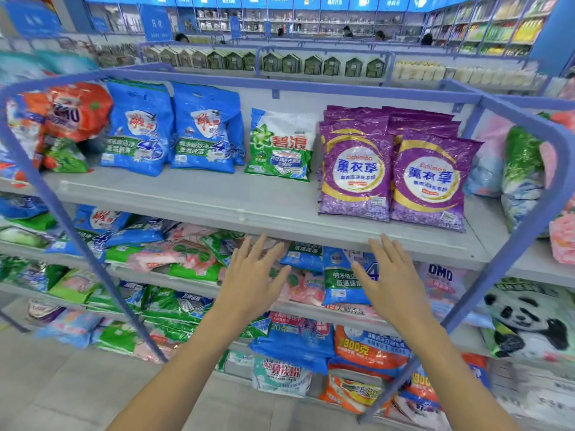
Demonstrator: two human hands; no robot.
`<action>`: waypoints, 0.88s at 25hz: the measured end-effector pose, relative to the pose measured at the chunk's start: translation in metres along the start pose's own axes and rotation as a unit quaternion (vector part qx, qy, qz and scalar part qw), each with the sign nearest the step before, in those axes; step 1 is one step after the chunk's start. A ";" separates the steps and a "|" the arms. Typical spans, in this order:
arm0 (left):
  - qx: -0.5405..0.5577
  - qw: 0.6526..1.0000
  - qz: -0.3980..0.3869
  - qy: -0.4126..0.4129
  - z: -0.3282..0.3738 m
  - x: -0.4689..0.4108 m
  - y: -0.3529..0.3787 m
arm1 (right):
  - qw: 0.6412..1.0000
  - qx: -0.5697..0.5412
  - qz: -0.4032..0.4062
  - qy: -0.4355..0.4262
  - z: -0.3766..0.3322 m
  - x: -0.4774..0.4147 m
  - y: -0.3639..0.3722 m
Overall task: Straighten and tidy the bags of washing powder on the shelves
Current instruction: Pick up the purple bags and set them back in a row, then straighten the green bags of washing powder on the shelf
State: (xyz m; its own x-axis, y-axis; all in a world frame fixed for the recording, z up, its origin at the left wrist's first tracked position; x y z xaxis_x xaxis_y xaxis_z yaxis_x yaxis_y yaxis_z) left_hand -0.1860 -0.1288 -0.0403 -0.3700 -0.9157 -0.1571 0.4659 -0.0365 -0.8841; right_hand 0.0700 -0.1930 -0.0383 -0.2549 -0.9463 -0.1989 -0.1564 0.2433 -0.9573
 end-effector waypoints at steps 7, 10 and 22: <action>0.015 0.999 -0.003 -0.043 -0.054 0.049 -0.021 | 0.998 -0.041 -0.041 -0.025 -0.059 0.036 0.034; 0.022 0.998 -0.004 -0.057 -0.068 0.059 -0.020 | 0.996 -0.045 -0.066 -0.026 -0.074 0.043 0.044; 0.010 0.991 -0.024 -0.131 -0.126 0.059 -0.003 | 0.980 -0.106 -0.163 -0.047 -0.135 0.017 0.101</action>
State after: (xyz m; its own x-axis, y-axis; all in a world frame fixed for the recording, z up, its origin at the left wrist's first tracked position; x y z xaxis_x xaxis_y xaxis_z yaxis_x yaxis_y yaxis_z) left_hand -0.3106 -0.1327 -0.1020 -0.1720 -0.9851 0.0069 0.4700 -0.0882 -0.8783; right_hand -0.0787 -0.1554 -0.1097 -0.0719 -0.9940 0.0820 -0.4119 -0.0453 -0.9101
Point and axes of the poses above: each hand's wrist, its own x-axis away from the middle knuckle, its own y-axis out of the palm, z = x × y, the point moved 2 cm from there along -x, towards the middle knuckle, and after that the axes turned 9 degrees about x, right-handed, at the moved point
